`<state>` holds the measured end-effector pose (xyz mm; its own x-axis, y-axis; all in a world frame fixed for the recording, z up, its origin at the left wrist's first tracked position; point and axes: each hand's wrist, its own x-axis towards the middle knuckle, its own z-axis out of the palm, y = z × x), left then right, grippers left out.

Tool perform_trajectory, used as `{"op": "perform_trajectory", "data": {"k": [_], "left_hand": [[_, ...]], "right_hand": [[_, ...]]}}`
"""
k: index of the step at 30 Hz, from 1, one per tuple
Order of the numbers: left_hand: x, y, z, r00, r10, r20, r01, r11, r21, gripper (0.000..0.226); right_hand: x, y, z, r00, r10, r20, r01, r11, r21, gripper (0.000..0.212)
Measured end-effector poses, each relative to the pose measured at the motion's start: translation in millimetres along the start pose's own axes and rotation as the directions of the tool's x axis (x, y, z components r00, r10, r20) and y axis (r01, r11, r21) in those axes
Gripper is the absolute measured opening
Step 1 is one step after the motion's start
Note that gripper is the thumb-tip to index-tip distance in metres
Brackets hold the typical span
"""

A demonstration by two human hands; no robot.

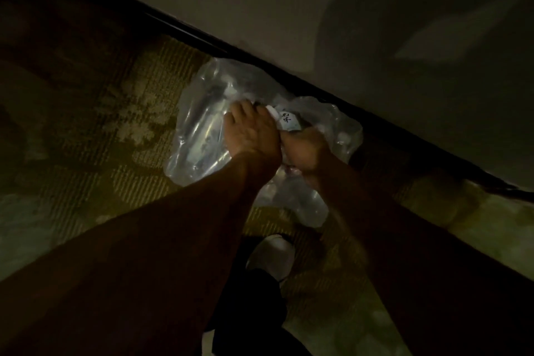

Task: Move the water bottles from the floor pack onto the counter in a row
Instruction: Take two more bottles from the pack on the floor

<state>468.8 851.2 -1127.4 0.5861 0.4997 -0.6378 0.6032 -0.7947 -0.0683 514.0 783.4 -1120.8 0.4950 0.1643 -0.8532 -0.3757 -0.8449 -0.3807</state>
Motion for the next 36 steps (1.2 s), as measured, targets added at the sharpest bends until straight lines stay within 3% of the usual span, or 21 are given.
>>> {"op": "perform_trajectory", "data": {"k": [6, 11, 15, 17, 20, 23, 25, 28, 32, 36], "left_hand": [[-10.0, -7.2, -11.8, 0.998, 0.009, -0.055, -0.023, 0.962, -0.274, 0.046], [-34.5, -10.3, -25.5, 0.989, 0.034, -0.143, -0.085, 0.926, -0.369, 0.044], [-48.6, -15.4, -34.5, 0.974, 0.047, -0.223, -0.154, 0.858, -0.491, 0.040], [-54.2, -17.7, -41.1, 0.965, 0.009, -0.262, -0.178, 0.756, -0.630, 0.041], [-68.2, -19.6, -55.7, 0.964, -0.055, -0.261, -0.196, 0.517, -0.833, 0.046], [-87.3, -22.7, -75.4, 0.973, -0.042, -0.229, -0.199, 0.364, -0.910, 0.046], [-103.5, -27.2, -92.9, 0.976, -0.027, -0.218, -0.198, 0.320, -0.927, 0.045], [-134.4, -42.1, -130.8, 0.985, -0.031, -0.171, -0.162, 0.189, -0.968, 0.045], [-196.5, -66.2, -191.9, 0.989, -0.006, -0.146, -0.145, 0.061, -0.988, 0.041], [-258.1, -75.5, -245.7, 0.996, -0.073, -0.047, -0.055, -0.124, -0.991, 0.033]], "right_hand": [[-11.8, 6.7, -10.5, 0.996, 0.003, -0.084, -0.006, 0.999, -0.037, 0.036], [-33.1, 7.1, -18.1, 0.988, -0.002, -0.156, 0.000, 1.000, -0.014, 0.035], [-52.4, 6.6, -19.5, 0.967, 0.034, -0.254, -0.013, 0.996, 0.086, 0.048], [-64.4, 5.6, -21.8, 0.958, 0.053, -0.283, -0.020, 0.993, 0.120, 0.051], [-85.4, 7.1, -31.1, 0.945, 0.075, -0.318, -0.009, 0.979, 0.202, 0.053], [-106.1, 5.8, -42.6, 0.930, 0.144, -0.338, -0.041, 0.955, 0.295, 0.062], [-124.4, 4.5, -51.9, 0.925, 0.235, -0.300, -0.090, 0.900, 0.426, 0.065], [-166.5, 2.7, -67.7, 0.943, 0.307, -0.126, -0.161, 0.758, 0.632, 0.065], [-240.9, -10.7, -92.8, 0.974, 0.220, -0.060, -0.111, 0.687, 0.718, 0.054], [-326.8, -36.1, -118.5, 0.998, 0.063, -0.012, -0.033, 0.672, 0.740, 0.051]]}}
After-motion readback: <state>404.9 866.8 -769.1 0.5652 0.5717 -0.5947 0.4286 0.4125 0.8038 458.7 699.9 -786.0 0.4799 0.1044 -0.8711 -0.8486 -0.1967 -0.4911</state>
